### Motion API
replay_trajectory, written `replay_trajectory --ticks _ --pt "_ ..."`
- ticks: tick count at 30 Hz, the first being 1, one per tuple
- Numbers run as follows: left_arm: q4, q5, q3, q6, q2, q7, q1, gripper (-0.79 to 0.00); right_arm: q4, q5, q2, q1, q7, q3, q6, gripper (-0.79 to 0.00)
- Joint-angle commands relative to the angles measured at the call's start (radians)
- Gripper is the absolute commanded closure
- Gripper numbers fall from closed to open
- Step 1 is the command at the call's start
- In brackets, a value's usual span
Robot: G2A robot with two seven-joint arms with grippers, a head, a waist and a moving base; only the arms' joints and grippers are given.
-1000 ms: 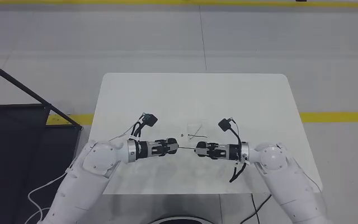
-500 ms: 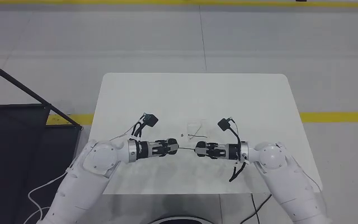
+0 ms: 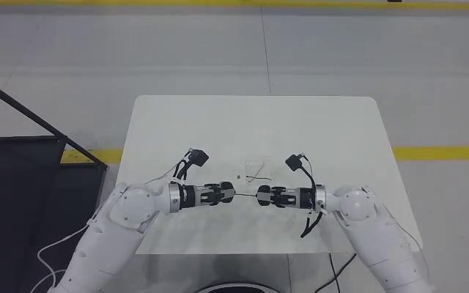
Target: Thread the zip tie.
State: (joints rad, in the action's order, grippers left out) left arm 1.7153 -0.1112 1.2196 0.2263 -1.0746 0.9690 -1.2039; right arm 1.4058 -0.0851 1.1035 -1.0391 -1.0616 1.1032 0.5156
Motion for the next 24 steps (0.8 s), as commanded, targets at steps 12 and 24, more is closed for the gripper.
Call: replay_trajectory --ticks 12,24 --pt "-0.043 0.162 0.006 0.07 -0.009 -0.153 -0.03 -0.785 -0.017 -0.09 -0.005 -0.056 0.113 0.033 0.076 0.0" --pt "-0.053 0.156 -0.053 0.183 -0.032 -0.403 -0.078 -0.785 -0.003 -0.087 0.0 -0.119 0.278 0.046 0.177 0.0"
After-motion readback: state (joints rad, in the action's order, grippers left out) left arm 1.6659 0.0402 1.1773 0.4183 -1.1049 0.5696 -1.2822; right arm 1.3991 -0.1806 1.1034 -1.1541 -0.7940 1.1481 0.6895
